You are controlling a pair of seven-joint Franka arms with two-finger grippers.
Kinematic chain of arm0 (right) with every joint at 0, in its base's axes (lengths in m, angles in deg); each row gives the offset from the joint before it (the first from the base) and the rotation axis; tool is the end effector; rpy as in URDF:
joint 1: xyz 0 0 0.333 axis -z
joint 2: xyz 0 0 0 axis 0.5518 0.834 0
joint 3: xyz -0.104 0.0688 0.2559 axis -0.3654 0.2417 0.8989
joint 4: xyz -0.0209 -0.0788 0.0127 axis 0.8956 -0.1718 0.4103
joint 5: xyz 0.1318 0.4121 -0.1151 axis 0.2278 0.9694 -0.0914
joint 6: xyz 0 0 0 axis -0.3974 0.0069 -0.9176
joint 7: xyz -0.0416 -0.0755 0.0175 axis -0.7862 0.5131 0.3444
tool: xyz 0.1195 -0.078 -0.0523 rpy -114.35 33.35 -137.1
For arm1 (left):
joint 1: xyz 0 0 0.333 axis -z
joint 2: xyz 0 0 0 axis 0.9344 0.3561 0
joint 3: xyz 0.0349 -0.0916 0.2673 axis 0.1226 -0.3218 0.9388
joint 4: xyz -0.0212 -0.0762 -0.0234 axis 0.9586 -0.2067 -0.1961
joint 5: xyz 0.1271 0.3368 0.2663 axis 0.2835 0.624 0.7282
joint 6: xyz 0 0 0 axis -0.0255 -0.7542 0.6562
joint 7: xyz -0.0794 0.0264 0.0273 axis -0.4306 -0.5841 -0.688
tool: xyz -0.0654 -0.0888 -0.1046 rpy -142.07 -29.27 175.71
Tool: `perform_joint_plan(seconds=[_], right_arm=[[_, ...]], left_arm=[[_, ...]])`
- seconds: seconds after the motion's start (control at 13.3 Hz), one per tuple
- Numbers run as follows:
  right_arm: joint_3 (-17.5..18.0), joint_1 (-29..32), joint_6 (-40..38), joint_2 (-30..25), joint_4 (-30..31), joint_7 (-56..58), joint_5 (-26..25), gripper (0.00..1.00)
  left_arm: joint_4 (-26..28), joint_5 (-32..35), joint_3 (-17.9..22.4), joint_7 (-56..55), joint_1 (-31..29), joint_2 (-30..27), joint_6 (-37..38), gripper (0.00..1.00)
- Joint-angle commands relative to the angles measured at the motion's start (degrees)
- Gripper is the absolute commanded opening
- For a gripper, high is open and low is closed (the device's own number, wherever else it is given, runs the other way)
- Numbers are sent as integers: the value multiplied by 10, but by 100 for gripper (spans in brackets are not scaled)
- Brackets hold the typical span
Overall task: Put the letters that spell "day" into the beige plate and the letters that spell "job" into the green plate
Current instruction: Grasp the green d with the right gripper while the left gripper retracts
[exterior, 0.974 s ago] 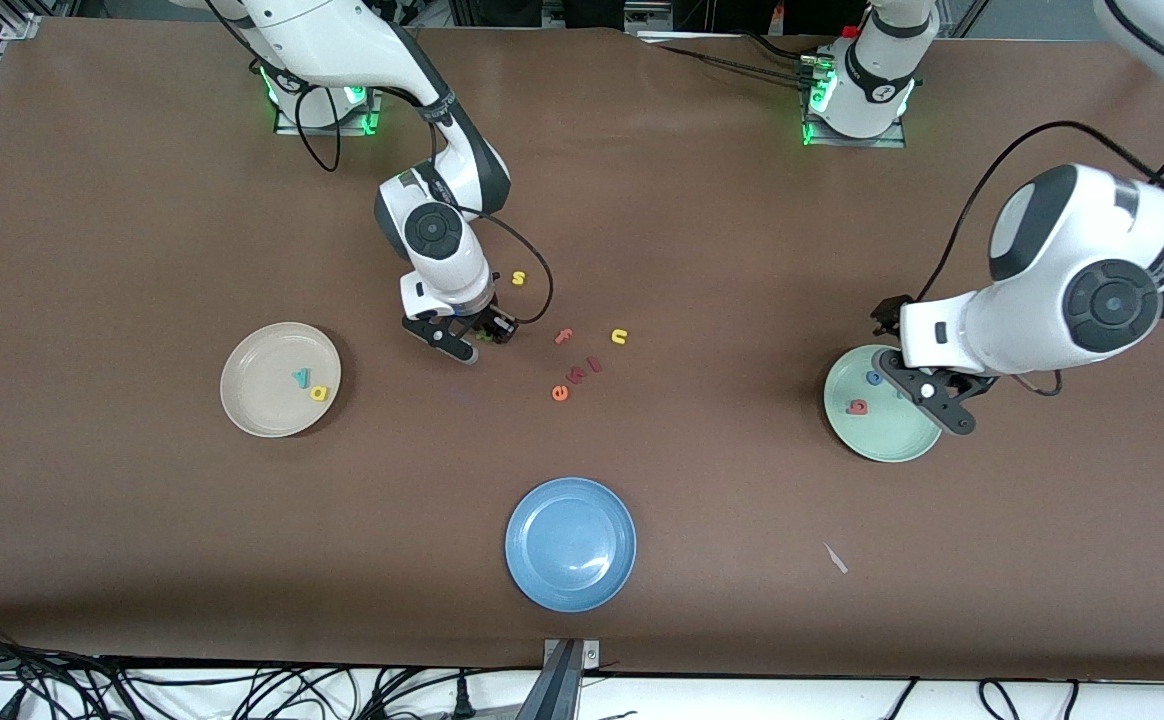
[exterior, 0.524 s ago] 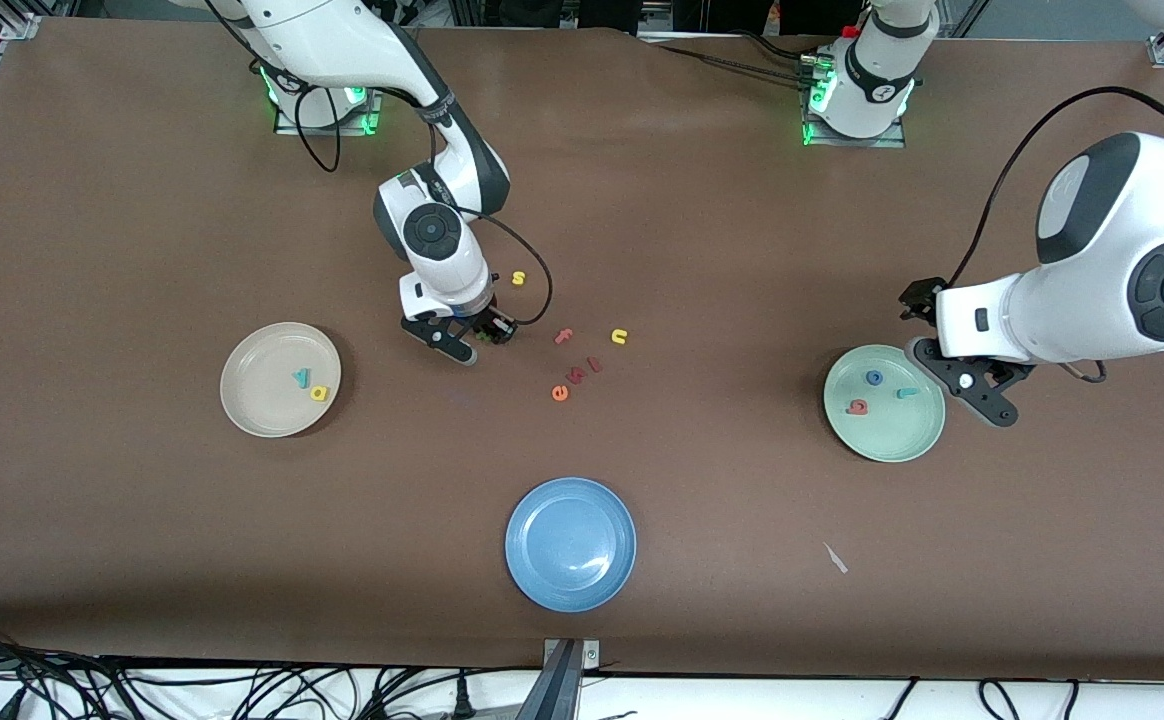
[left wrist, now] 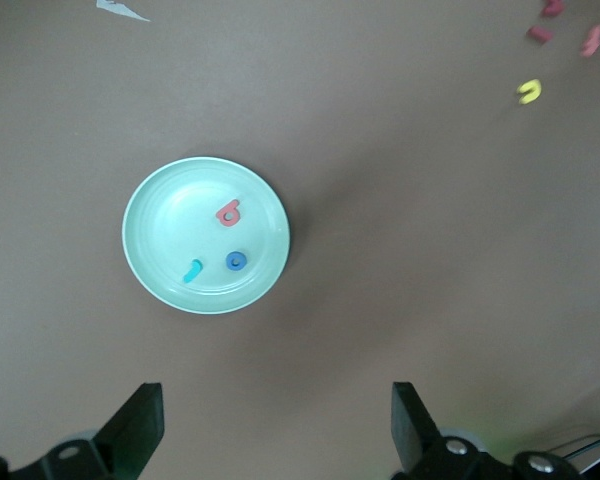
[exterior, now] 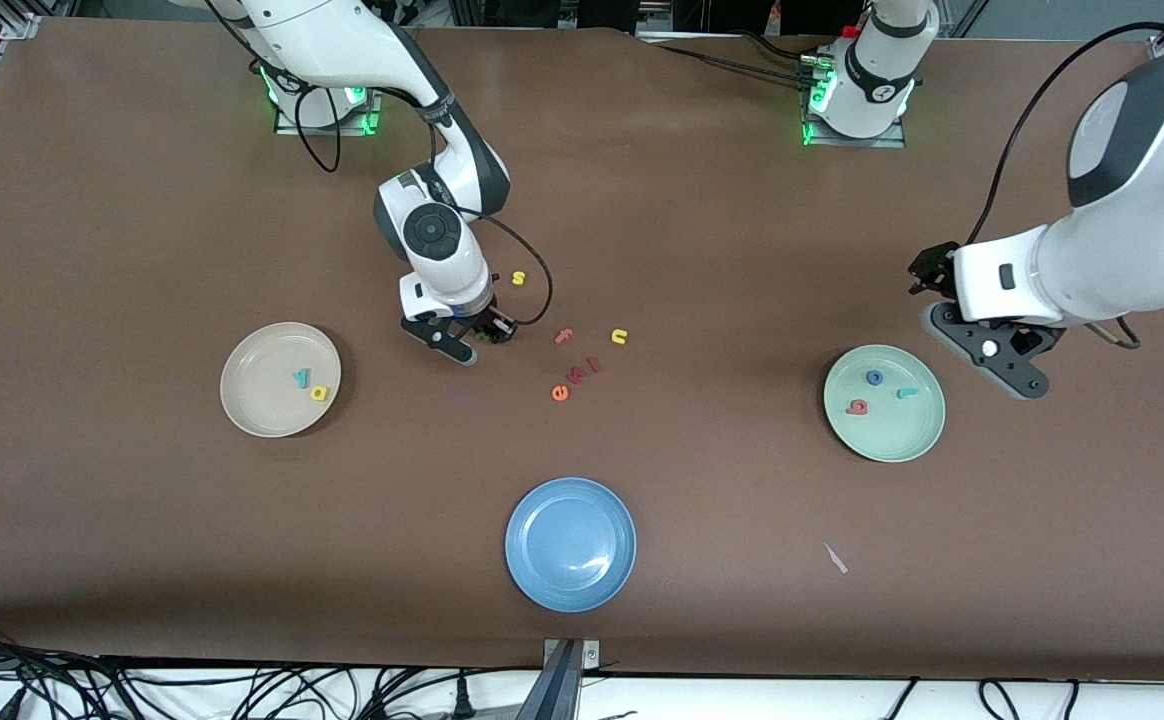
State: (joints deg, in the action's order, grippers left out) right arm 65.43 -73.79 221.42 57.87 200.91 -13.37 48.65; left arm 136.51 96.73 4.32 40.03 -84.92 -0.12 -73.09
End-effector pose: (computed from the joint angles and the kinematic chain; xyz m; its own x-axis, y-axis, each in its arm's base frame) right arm 0.5037 0.3661 0.0594 0.8709 -0.4914 -0.0046 -0.4913 -0.8705 -0.0312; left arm 0.6534 -0.1100 0.4507 0.7773 -0.6014 -0.1847 -0.5856 -0.7989 0.1371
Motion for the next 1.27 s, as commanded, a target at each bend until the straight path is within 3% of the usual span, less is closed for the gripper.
perform_joint_plan(seconds=[0.0,0.3,0.6,0.75,0.97,1.2], right_arm=[[0,-1,2,6,-10,-8,-1,27],[0,-1,2,6,-10,-8,-1,27],[-1,0,-4,5,-20,5,-4,27],[-3,0,-6,5,-24,11,-7,27],[-20,-1,-30,-6,-25,73,-7,27],[-44,-1,-65,-16,-33,139,-7,27]], left_arm=[[3,-50,111,2,68,-37,7,100],[20,-52,199,-47,153,-64,2,100],[43,-50,249,-99,191,-90,-26,100],[114,-50,277,-111,200,-141,-99,100],[148,-50,292,-112,197,-184,-167,100],[172,-57,294,-130,183,-199,-175,100]])
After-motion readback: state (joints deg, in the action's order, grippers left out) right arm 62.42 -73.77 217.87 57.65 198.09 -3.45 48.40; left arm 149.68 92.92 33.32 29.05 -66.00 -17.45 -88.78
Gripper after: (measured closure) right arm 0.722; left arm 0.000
